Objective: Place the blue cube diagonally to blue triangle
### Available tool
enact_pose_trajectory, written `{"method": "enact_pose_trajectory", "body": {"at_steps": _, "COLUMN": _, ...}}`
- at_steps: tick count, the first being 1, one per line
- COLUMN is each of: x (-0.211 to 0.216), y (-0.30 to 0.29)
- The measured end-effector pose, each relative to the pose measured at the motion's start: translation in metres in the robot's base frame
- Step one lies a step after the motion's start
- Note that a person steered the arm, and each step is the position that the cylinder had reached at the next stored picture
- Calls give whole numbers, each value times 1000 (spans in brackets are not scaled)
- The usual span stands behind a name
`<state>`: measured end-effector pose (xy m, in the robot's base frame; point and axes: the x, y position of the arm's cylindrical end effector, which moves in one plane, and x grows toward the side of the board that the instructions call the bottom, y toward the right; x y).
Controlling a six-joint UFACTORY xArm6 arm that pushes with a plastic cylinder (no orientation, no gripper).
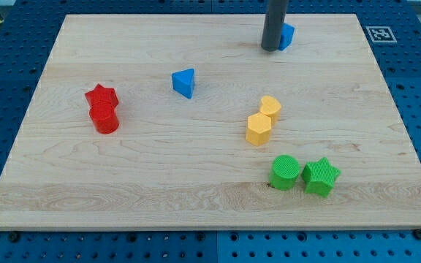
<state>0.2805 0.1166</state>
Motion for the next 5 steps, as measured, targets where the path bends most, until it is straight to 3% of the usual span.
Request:
{"method": "enact_pose_trajectory", "body": {"at_steps": 2, "x": -18, "y": 15}}
{"method": "enact_pose_trajectory", "body": {"at_steps": 4, "x": -45, "y": -28}}
{"method": "enact_pose_trajectory", "body": {"at_steps": 5, "x": -67, "y": -4}}
